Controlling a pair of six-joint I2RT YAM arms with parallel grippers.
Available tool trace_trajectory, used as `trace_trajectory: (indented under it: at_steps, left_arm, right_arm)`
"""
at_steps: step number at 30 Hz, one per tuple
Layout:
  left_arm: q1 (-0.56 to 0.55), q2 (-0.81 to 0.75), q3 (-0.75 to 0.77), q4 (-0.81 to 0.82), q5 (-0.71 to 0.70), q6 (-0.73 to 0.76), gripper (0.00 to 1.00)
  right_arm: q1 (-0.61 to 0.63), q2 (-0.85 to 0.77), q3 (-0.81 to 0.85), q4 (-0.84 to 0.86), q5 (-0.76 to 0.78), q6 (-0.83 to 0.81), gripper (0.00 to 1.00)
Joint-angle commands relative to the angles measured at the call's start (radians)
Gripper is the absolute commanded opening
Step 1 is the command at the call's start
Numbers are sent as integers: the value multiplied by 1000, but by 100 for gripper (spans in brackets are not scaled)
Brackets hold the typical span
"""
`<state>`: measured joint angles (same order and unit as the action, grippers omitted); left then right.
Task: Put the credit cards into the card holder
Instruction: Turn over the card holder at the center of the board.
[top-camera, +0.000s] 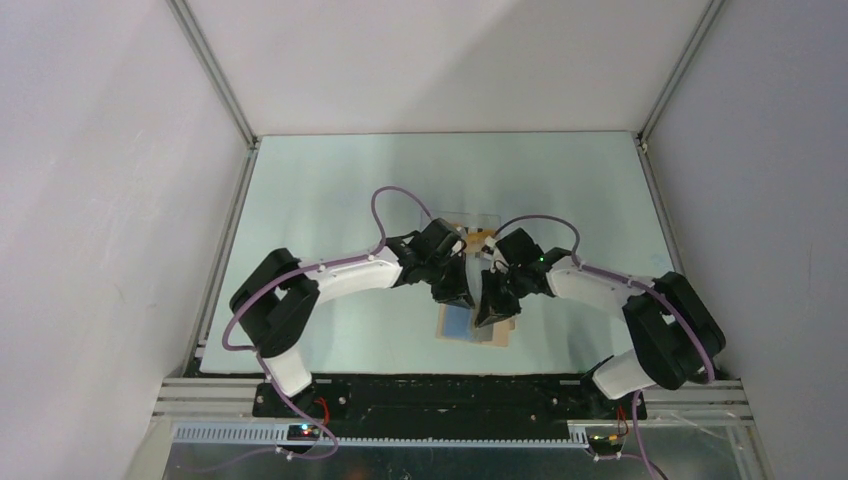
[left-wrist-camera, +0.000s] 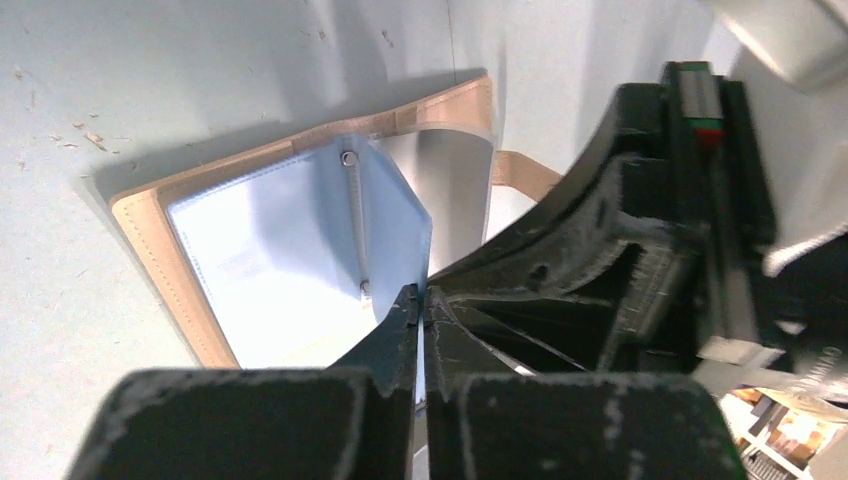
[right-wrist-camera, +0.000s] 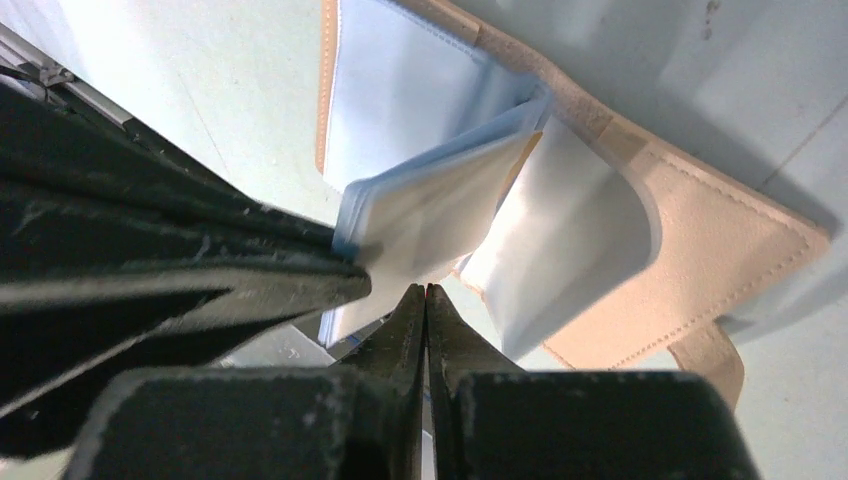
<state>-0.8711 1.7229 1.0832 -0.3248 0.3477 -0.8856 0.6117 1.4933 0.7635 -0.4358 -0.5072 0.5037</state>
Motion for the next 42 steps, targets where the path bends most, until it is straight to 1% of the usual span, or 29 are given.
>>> trace_trajectory:
  at_steps: [1,3,4,5,6,7,8,9,10,11,14,19,25,30,32,35,36,37,38,42]
  left_arm:
    - [-3,12,36,6,-4,-10,0]
    - [-8,21,44,7,-1,-13,0]
    - [-12,27,48,6,7,-16,2]
    - [-14,30,58,7,13,-18,8]
    - [-18,39,64,8,25,-19,11]
    - [-20,43,78,8,30,-20,16]
    - [-25,52,84,8,37,-23,20]
    - [-28,56,98,8,43,-23,26]
    - [-31,66,104,9,47,-26,30]
    - [-33,72,119,10,57,-27,35]
    - [-46,105,146,14,78,-35,45]
    - [-73,169,194,29,116,-46,48]
    - [-96,254,210,56,115,-68,49]
    - [-104,247,207,101,88,-62,50]
    - [-104,217,194,141,78,-60,50]
    - [-97,139,139,285,72,-86,50]
    - [-94,119,100,363,66,-95,50]
    - [-85,80,81,391,62,-109,50]
    - [-79,61,44,433,44,-112,50]
    - [-23,-88,-69,522,-8,-107,52]
  right_arm:
    - [-20,-68,11,-78,22,-11,5]
    - [-32,-80,10,-106,44,-20,5]
    - [-38,-84,11,-115,56,-22,5]
    - [-50,-96,11,-130,61,-26,5]
    - [-57,-105,11,-136,66,-28,5]
    - [-72,-129,11,-147,70,-30,5]
    - [-81,-143,11,-151,74,-31,5]
    - [-104,-176,11,-163,77,-32,5]
    - [-125,-192,11,-168,79,-32,5]
    - [-138,-226,10,-180,81,-32,5]
    - [-197,-285,11,-207,82,-42,5]
    - [-273,-354,11,-249,72,-66,5]
    - [-345,-394,11,-263,49,-82,5]
    - [-360,-398,10,-266,26,-89,5]
    - [-361,-401,11,-259,18,-89,6]
    - [-361,-408,14,-244,6,-80,9]
    - [-360,-408,20,-242,1,-79,11]
    - [-359,-405,25,-241,0,-78,12]
    - [-358,-399,36,-240,-2,-78,16]
    - [-343,-357,87,-228,-5,-77,26]
